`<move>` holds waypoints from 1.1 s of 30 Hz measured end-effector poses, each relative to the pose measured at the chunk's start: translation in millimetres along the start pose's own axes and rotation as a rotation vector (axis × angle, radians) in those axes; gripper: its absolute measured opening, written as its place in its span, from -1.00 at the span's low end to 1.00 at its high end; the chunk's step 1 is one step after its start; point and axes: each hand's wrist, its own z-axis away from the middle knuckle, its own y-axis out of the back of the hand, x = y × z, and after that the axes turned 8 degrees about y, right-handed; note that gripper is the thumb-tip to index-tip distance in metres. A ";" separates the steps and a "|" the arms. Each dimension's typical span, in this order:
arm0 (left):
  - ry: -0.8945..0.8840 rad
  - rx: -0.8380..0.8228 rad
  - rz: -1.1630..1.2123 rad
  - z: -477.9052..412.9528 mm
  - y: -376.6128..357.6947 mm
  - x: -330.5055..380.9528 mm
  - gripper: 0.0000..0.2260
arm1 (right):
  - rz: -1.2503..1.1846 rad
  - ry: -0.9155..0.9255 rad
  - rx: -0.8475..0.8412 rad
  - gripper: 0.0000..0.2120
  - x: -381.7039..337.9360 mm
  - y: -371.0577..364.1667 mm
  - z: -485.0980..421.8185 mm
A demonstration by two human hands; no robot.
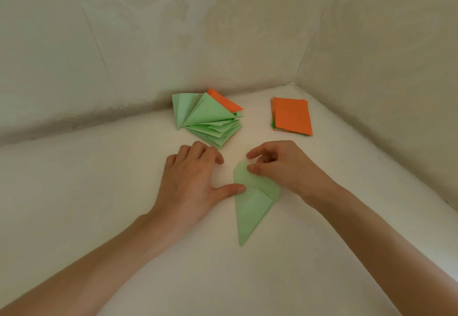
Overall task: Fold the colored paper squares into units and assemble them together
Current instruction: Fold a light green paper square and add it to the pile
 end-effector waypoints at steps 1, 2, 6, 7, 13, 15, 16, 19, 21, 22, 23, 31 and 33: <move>-0.015 0.010 0.013 0.1 -0.9 -0.3 -0.41 | -0.008 0.003 -0.003 -0.88 0.2 -0.6 0.4; -0.046 0.034 0.034 0.3 -2.5 -0.8 -0.46 | 0.007 0.014 -0.007 -0.91 0.0 -1.1 1.5; -0.194 0.152 0.078 2.0 -8.2 -3.3 -0.67 | 0.170 0.114 0.024 -0.87 3.5 -2.9 10.5; -0.224 0.157 0.087 2.4 -8.3 -3.0 -0.74 | 0.204 0.138 0.043 -0.89 3.9 -2.9 14.0; -0.326 0.157 0.042 7.5 -10.3 -1.4 -0.72 | 0.406 0.244 0.129 -0.89 10.0 -9.5 29.4; -0.337 0.149 0.009 10.0 -9.9 -1.3 -0.70 | 0.446 0.303 0.143 -0.88 13.8 -12.7 30.9; -0.340 0.141 0.000 10.6 -9.1 -1.6 -0.70 | 0.448 0.328 0.156 -0.89 16.2 -13.5 30.0; -0.340 0.116 -0.023 12.6 -7.6 -1.7 -0.69 | 0.442 0.384 0.197 -0.94 22.6 -15.3 24.6; -0.345 0.113 -0.037 13.8 -7.6 -0.8 -0.67 | 0.517 0.496 0.246 -0.88 27.1 -14.7 23.0; -0.353 0.115 -0.039 14.4 -7.7 -0.5 -0.67 | 0.555 0.558 0.259 -0.83 29.7 -14.2 23.7; -0.362 0.114 -0.042 14.7 -7.8 0.0 -0.66 | 0.596 0.617 0.266 -0.79 32.3 -13.5 24.4; -0.368 0.108 -0.069 15.5 -7.8 0.5 -0.65 | 0.812 0.854 0.273 -0.88 36.6 -11.3 26.5; -0.370 0.109 -0.076 15.2 -8.1 0.2 -0.64 | 0.830 0.874 0.249 -0.87 36.6 -10.4 27.6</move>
